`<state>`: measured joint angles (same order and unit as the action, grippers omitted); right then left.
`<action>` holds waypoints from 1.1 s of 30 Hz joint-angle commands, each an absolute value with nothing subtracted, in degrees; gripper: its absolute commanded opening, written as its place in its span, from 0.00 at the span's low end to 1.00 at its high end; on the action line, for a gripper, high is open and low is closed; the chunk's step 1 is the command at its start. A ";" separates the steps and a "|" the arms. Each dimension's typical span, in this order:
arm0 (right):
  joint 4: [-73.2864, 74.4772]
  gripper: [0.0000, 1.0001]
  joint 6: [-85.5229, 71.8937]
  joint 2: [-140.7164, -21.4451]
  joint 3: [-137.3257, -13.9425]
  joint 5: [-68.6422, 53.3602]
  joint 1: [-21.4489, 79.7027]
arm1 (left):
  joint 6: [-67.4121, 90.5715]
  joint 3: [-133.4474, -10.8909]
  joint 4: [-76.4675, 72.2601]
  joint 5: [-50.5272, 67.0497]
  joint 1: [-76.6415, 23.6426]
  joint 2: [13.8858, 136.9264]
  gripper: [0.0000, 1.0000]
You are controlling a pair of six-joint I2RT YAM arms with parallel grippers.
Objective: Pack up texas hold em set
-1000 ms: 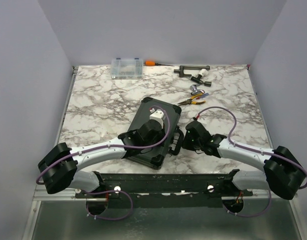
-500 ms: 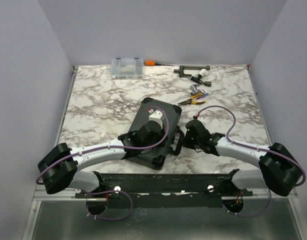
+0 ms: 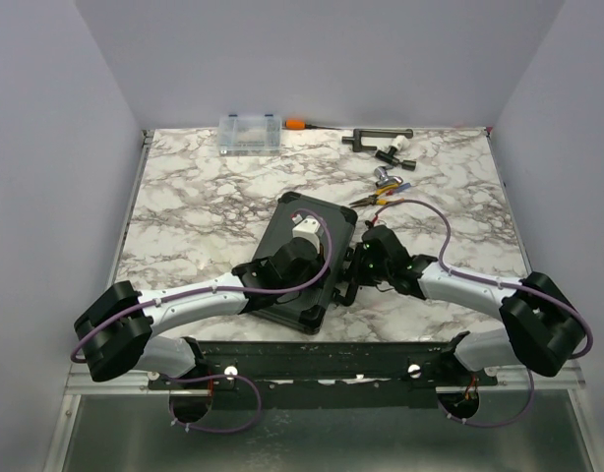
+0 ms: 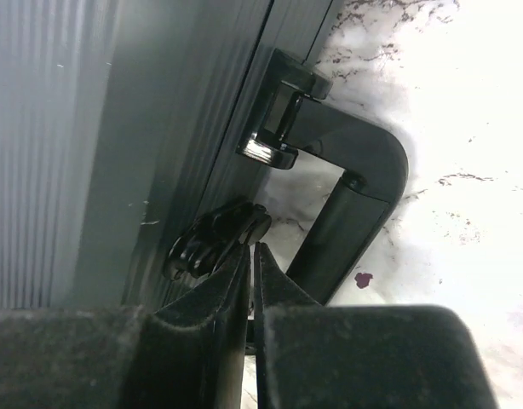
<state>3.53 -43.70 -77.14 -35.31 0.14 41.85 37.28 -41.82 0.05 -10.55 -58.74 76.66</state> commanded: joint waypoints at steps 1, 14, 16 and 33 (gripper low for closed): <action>-7.18 0.11 -43.71 -79.56 -39.56 -9.56 42.44 | 38.23 -37.10 16.54 -1.06 -61.96 82.41 0.00; -3.77 0.10 -42.39 -76.30 -43.54 -10.84 42.39 | 38.19 -37.35 16.11 -0.75 -61.97 83.29 0.00; -3.35 0.09 -42.04 -76.36 -44.74 -10.71 42.44 | 38.06 -37.70 16.05 -0.58 -62.03 83.68 0.00; 4.81 0.15 -37.50 -73.50 -48.90 -5.64 42.52 | 37.48 -37.22 15.91 -1.19 -62.23 80.36 0.00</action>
<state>12.14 -38.63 -78.17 -42.48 -7.90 41.63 37.19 -42.61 0.95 -10.57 -58.76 77.01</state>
